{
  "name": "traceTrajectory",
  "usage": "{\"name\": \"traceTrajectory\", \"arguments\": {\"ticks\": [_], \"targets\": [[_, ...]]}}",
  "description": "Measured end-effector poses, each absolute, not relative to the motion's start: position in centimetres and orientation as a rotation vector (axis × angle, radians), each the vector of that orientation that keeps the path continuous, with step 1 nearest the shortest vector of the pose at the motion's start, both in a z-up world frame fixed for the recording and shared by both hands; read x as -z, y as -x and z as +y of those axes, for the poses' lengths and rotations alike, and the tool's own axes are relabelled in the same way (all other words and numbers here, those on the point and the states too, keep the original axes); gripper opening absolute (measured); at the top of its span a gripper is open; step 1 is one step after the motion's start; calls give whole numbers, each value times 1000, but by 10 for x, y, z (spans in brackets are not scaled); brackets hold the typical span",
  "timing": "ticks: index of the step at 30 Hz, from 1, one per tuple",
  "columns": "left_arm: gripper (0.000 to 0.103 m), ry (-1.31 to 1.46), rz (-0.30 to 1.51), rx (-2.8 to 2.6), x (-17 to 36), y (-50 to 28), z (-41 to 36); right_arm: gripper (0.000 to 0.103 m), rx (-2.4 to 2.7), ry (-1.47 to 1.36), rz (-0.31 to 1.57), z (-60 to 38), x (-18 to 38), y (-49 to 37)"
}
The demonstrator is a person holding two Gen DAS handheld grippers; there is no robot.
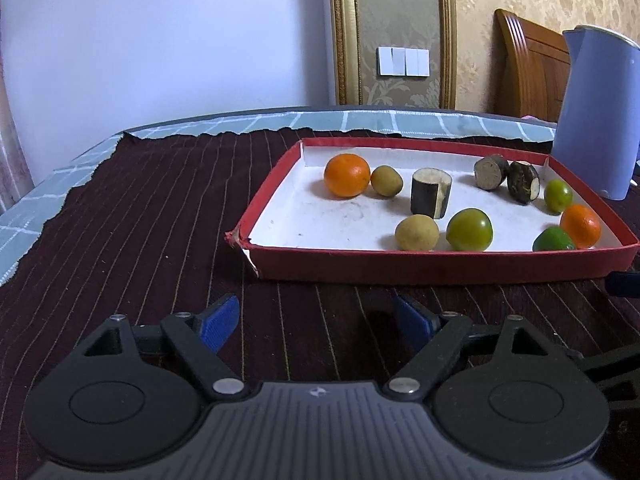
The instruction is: Organize fruits
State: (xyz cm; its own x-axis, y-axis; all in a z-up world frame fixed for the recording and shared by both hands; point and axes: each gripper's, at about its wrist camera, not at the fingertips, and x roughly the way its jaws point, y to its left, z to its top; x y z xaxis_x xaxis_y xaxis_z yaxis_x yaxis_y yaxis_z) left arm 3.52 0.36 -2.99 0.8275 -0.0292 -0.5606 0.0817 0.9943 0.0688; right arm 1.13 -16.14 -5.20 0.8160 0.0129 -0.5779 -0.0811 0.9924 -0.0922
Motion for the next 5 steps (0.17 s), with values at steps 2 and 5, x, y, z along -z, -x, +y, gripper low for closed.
{"name": "traceTrajectory", "arguments": {"ticks": [2, 5], "targets": [[85, -71, 600, 66, 31, -36, 7, 103, -56, 97, 616, -164, 53, -11], [85, -37, 629, 78, 33, -41, 12, 103, -70, 57, 627, -170, 54, -13]]}}
